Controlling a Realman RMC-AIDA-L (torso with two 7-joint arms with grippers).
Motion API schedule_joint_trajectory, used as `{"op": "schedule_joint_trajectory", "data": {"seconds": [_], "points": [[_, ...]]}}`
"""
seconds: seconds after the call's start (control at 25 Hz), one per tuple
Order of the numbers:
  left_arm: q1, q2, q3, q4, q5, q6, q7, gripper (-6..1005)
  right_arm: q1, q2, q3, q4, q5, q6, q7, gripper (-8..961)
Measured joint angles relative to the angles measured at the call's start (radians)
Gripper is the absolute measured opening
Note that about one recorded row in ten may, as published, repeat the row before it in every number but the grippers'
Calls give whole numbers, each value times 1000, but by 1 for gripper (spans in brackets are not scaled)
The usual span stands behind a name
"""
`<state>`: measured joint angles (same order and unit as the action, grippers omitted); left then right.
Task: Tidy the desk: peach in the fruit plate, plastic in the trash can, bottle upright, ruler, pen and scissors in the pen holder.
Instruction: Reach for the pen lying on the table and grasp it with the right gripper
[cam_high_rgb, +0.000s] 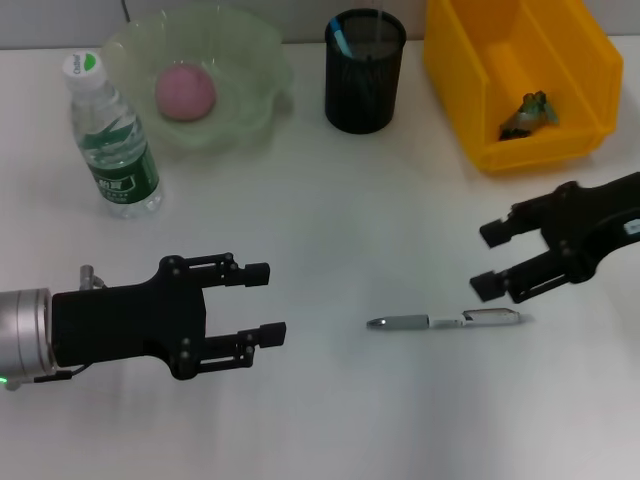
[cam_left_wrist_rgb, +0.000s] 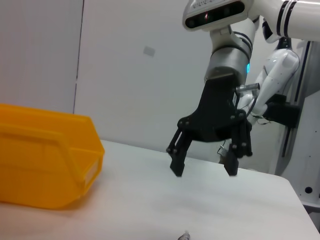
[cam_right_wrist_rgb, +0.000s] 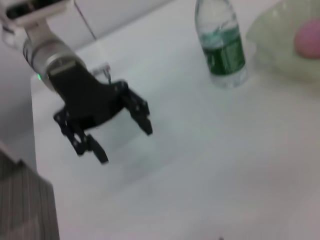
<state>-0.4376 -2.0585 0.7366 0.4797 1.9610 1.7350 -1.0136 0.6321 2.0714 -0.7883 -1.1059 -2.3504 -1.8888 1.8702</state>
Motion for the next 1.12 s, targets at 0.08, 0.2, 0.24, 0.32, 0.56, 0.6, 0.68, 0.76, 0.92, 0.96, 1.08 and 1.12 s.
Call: {"op": "schedule_joint_trajectory", "data": {"seconds": [0.08, 0.2, 0.24, 0.32, 0.56, 0.6, 0.68, 0.76, 0.92, 0.96, 1.08, 1.12], "points": [[2, -1, 0, 0, 0, 0, 5, 667, 13, 1, -53, 5, -18, 23, 23, 809], [2, -2, 3, 0, 1, -6, 5, 667, 27, 4, -152, 14, -38, 66, 54, 807], [2, -3, 2, 0, 1, -6, 5, 667, 31, 4, -181, 17, -48, 82, 64, 807], [2, -3, 0, 0, 1, -7, 5, 667, 45, 5, -244, 26, -73, 116, 82, 806], [2, -3, -4, 0, 1, -11, 5, 666, 100, 6, -392, 83, -121, 197, 101, 803], [2, -3, -4, 0, 1, -13, 5, 666, 109, 6, -417, 93, -132, 215, 103, 803], [3, -3, -3, 0, 1, -17, 4, 667, 125, 6, -469, 112, -150, 251, 108, 802], [7, -3, -4, 0, 0, -20, 4, 667, 139, 7, -508, 125, -156, 278, 110, 801], [12, -3, -4, 0, -4, -24, 13, 666, 153, 8, -563, 132, -157, 312, 111, 799], [13, -3, -4, 0, -4, -27, 16, 666, 154, 9, -576, 132, -157, 318, 110, 799], [13, -3, -3, 0, -4, -30, 17, 666, 155, 10, -619, 132, -158, 340, 110, 797], [13, -2, -3, 0, -4, -30, 17, 666, 156, 10, -630, 132, -158, 345, 110, 797]]}}
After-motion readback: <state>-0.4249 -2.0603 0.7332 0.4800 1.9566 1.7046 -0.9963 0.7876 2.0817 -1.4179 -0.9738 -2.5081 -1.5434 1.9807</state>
